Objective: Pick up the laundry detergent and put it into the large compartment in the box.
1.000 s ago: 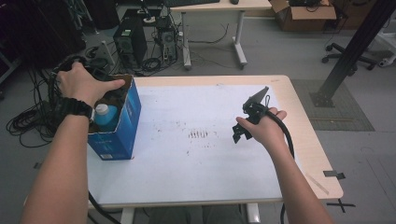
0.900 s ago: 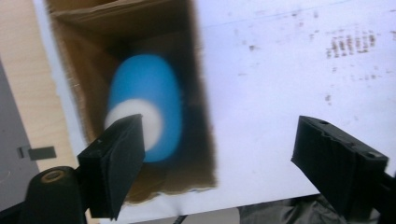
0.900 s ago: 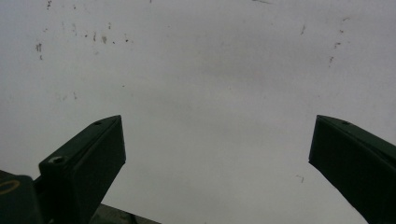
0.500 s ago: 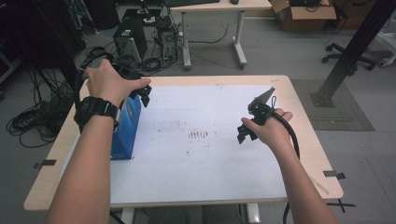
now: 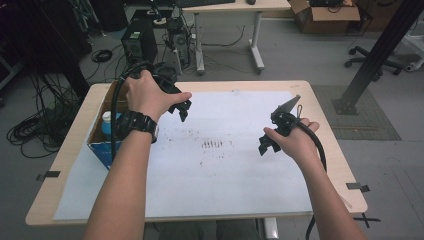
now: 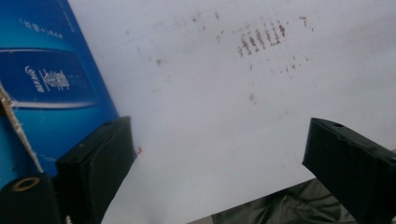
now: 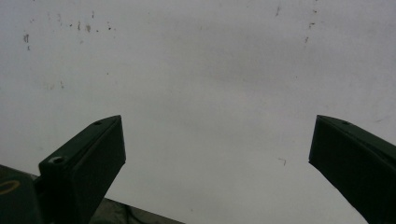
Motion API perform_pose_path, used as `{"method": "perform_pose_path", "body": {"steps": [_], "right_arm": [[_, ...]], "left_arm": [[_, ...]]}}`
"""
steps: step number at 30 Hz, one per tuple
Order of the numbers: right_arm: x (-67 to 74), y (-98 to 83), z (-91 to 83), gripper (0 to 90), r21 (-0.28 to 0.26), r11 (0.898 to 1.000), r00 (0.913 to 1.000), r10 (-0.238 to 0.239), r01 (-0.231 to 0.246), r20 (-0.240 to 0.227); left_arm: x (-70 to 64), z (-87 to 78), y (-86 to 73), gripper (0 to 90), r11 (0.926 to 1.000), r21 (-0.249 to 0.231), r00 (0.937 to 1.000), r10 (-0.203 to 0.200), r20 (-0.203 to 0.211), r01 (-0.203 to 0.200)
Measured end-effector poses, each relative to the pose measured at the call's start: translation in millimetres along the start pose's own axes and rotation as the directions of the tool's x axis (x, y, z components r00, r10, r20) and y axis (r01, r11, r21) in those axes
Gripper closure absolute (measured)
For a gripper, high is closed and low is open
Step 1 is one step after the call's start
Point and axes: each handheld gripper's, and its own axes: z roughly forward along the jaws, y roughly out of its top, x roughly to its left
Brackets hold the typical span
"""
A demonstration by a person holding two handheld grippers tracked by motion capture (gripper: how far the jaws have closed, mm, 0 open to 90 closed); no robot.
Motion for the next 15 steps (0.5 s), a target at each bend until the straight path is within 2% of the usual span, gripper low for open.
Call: {"method": "perform_pose_path", "body": {"steps": [2, 6, 15], "right_arm": [[-0.8, -1.1, -0.3, 3.9, -0.002, 1.0, 1.0, 0.006, -0.006, -0.001], [-2.1, -2.9, -0.4, 3.9, -0.004, 1.0, 1.0, 0.008, -0.008, -0.005], [-3.1, -4.7, -1.3, 3.9, -0.006, 1.0, 1.0, 0.008, -0.008, -0.005]], "left_arm": [[-4.0, 1.9, 1.0, 6.3, 1.0, 0.002, 1.0, 0.004, 0.0, -0.004], [-11.5, 5.5, 1.9, 5.3, 0.9998, -0.001, 0.9993, 0.021, 0.031, -0.021], [-21.3, 11.3, 3.6, 5.1, 0.9992, 0.01, 0.999, 0.039, 0.023, -0.04]]}}
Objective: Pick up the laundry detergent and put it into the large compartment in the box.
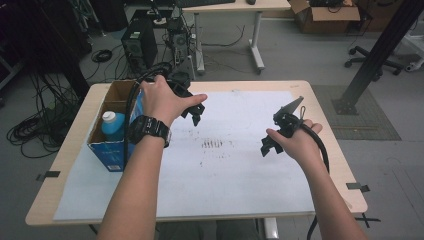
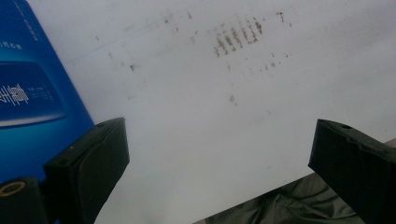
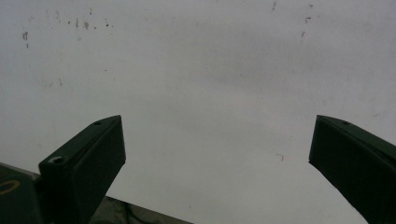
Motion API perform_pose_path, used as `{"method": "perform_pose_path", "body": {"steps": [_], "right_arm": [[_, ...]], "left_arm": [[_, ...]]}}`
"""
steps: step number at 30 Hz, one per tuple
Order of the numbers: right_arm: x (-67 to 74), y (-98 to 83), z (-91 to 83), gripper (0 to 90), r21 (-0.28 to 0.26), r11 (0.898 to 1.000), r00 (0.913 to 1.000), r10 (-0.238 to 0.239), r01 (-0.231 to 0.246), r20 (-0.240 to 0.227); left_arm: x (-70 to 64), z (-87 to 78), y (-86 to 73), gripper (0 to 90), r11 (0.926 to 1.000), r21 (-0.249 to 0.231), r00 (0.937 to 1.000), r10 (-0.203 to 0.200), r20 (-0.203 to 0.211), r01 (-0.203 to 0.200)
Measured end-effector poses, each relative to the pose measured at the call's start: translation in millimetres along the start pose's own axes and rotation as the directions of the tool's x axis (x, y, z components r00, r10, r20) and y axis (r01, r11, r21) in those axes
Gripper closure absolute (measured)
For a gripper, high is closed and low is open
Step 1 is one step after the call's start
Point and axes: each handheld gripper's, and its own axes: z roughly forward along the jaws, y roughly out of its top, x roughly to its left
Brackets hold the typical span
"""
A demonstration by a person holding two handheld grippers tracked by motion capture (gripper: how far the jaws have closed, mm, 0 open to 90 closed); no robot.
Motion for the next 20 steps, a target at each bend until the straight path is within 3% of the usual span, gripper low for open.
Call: {"method": "perform_pose_path", "body": {"steps": [20], "right_arm": [[-1.1, -1.8, -0.2, 3.9, -0.003, 1.0, 1.0, 0.006, -0.006, -0.001]], "left_arm": [[-4.7, 4.5, 1.7, 5.1, 0.9999, 0.008, 0.9999, 0.015, -0.004, -0.015]]}}
